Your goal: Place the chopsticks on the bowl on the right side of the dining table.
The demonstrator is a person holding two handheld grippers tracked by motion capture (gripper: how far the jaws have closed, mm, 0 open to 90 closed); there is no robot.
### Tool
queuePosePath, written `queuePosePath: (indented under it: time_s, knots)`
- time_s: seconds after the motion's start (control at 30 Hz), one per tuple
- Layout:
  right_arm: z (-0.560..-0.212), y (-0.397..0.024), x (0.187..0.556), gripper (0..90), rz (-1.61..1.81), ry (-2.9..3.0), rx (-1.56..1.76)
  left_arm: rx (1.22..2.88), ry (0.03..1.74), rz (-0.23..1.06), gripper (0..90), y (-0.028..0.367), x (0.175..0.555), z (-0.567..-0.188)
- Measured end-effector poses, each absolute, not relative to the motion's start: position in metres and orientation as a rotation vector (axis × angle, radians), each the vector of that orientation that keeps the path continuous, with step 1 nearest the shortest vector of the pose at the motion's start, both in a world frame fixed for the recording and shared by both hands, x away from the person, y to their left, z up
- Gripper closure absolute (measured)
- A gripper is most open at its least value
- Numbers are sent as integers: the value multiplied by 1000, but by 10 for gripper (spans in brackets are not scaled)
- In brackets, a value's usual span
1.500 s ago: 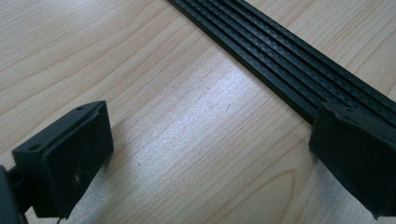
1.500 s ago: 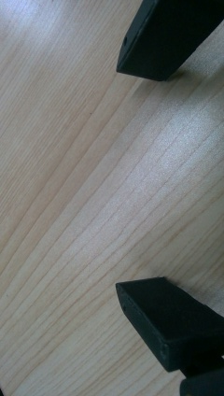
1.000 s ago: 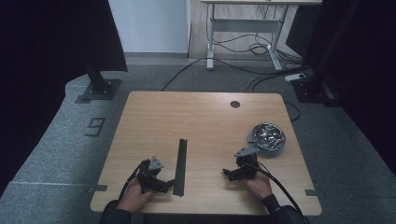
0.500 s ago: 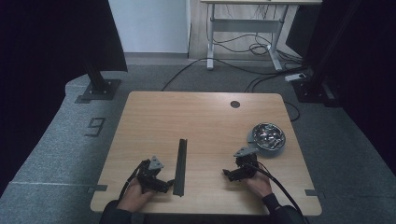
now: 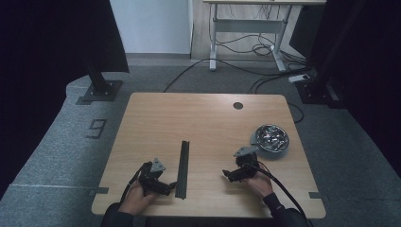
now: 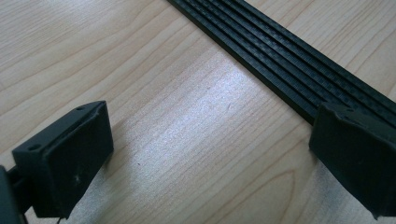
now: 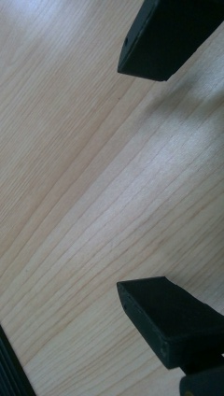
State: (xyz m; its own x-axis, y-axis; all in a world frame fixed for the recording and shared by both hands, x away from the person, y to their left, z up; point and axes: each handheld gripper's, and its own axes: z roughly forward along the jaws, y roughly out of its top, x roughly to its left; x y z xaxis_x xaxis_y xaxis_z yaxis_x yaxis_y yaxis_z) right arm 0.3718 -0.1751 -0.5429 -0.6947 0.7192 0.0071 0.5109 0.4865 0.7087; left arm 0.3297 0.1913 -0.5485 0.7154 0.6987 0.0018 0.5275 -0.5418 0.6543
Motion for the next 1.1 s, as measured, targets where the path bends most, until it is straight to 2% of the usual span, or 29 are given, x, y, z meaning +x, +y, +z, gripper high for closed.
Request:
queuePosePath:
  time_s: [1.1]
  knots:
    - [-523,-130,391,0,1058,2508,963,2278,927,348,0,191,330,-549]
